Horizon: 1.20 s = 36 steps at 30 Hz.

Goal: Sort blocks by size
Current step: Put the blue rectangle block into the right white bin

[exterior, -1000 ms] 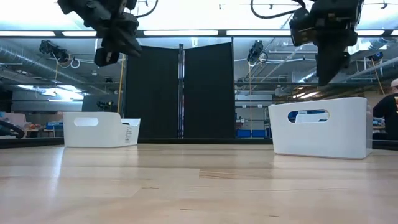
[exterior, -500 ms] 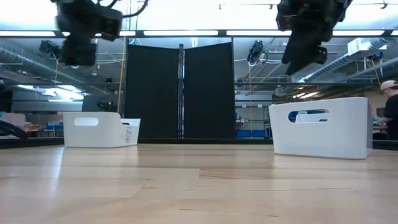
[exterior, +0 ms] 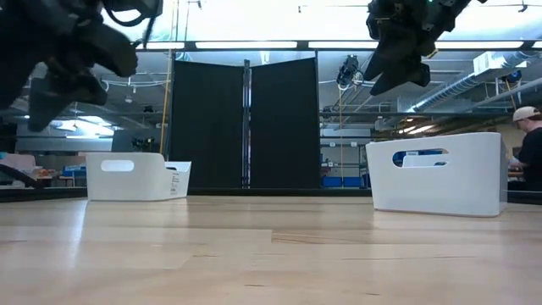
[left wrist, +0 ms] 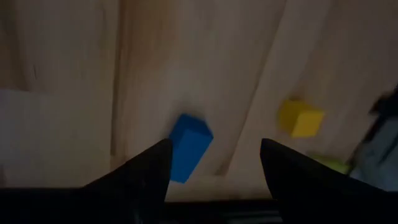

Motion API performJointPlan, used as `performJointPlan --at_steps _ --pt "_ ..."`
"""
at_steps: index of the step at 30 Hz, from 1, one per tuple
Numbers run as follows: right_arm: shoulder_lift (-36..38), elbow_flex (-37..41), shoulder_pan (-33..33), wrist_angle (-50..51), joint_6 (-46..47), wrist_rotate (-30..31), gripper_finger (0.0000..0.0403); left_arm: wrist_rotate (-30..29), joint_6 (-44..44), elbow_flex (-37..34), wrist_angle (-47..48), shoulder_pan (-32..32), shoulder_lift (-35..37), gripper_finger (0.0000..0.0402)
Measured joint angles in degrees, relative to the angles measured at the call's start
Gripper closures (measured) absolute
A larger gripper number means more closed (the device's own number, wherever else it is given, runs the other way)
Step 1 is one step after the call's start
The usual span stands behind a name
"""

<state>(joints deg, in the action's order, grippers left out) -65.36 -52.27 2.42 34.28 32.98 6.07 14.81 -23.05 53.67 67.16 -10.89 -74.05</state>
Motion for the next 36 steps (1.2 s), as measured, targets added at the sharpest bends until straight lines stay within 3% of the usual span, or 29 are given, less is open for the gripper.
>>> performJointPlan --at_steps 6,14,32,36 --pt "0.00 0.00 0.00 -0.52 0.25 -0.02 0.0207 -1.35 2.52 0.00 0.10 -3.11 -5.65 0.0149" --pt "-0.02 -0.02 0.00 -2.27 0.27 -0.07 0.0209 2.68 4.64 -4.69 0.35 -5.44 -12.69 0.0148" --pt "-0.02 -0.02 -0.08 -2.62 0.41 -0.12 0.0217 2.86 1.62 -14.32 -12.62 -6.14 -13.28 0.0150" --pt "-0.02 -0.02 -0.07 -2.60 0.45 -0.13 0.0216 1.11 1.68 -15.97 -13.63 -6.56 -12.99 0.0168"
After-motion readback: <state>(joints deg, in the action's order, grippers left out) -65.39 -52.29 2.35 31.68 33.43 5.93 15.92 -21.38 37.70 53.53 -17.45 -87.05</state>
